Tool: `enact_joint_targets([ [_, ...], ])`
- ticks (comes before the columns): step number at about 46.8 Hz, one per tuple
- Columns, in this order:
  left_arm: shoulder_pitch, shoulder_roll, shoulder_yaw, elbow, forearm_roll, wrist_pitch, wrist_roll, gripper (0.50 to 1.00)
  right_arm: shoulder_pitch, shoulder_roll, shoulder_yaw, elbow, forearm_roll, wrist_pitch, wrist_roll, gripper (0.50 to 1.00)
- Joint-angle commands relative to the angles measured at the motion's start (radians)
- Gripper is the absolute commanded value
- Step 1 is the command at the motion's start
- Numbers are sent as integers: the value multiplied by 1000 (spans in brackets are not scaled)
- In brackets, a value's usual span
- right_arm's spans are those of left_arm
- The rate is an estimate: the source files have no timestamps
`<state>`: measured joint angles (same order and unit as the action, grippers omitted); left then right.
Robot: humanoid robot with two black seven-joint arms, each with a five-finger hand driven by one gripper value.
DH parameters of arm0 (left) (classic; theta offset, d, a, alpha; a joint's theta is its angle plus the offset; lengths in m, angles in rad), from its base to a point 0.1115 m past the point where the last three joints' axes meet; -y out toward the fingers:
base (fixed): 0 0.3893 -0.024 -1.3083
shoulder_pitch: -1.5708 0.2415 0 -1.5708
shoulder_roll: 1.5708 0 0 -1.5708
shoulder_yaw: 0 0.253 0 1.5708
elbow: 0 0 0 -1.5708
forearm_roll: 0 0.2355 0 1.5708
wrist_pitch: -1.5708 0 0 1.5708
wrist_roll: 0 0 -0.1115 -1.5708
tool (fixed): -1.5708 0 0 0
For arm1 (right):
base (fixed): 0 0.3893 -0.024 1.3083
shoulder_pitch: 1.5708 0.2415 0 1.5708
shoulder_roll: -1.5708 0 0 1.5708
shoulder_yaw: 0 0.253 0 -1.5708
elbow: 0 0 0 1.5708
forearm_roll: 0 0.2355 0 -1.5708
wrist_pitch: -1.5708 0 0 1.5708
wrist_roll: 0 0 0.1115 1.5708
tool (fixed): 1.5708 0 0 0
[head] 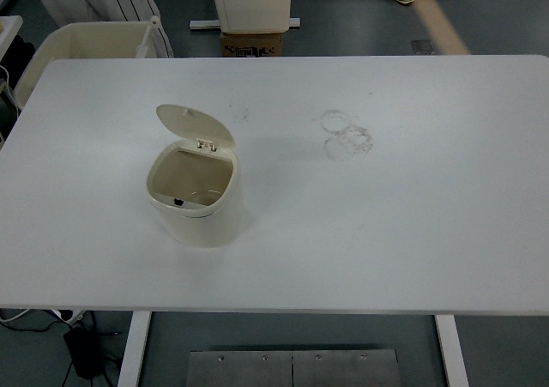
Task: Open trash bin
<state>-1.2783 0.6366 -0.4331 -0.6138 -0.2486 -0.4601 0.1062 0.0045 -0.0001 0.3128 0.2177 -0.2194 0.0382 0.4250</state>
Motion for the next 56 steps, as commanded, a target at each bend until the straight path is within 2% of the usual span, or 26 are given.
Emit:
enact_joint_targets([
  [1, 48, -1, -19, 25, -50, 0, -17, 1000, 0, 0, 0, 0, 0, 0, 0, 991],
  [6, 106, -8, -56, 71, -86, 0, -39, 1000, -3, 0, 0, 0, 0, 0, 0, 991],
  [14, 197, -63, -115, 160, -90, -2, -88, 1000, -8, 0, 0, 0, 0, 0, 0, 991],
  [23, 295, -84, -167, 172, -90, 0, -148, 1000, -12, 0, -1, 0, 0, 0, 0, 991],
  [32, 369, -126, -168, 174, -92, 15, -163, 1000, -12, 0, -1, 0, 0, 0, 0, 991],
  [41, 416, -127, -168, 174, -90, 26, -166, 1000, -12, 0, -1, -3, 2, 0, 0, 991],
  [56, 444, -129, -168, 174, -90, 26, -166, 1000, -12, 0, -1, -5, 2, 0, 0, 993],
])
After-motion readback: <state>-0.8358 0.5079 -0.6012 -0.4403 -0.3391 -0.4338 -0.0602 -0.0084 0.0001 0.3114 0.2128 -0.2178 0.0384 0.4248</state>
